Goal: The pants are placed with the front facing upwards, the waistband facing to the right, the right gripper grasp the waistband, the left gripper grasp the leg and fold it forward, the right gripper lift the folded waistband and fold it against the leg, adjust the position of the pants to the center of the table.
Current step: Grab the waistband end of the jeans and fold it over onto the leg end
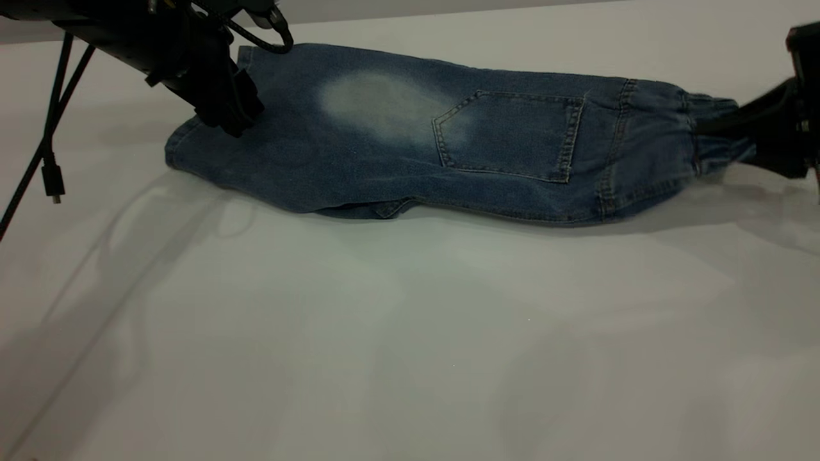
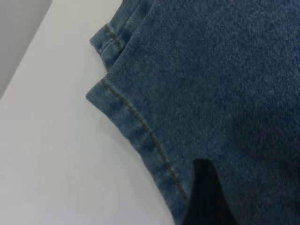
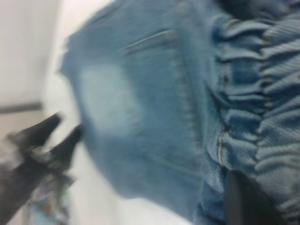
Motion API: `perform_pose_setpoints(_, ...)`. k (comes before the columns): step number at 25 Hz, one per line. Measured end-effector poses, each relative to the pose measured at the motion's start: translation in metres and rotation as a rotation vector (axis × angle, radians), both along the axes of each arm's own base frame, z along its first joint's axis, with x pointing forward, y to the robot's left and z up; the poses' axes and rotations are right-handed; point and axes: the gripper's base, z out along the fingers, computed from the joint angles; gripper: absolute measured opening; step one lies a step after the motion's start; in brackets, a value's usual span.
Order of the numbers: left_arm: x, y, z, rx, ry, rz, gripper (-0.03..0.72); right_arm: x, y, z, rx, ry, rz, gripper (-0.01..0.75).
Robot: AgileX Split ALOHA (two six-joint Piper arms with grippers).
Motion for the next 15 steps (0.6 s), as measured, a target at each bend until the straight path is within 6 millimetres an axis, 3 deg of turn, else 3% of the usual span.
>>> perform_pose_setpoints(7, -0.004, -0.004, -0.027, 0.009, 0.045, -0.007, 0.375, 0.022, 0.0, 0.046, 0.104, -0.223, 0.054, 0.059)
perform_pose_setpoints(15, -0.019, -0.046, -0.029, -0.015, 0.072, -0.072, 0.37, 0.035, -0.004, 0.099, 0.077, -0.354, 0.048, 0.059)
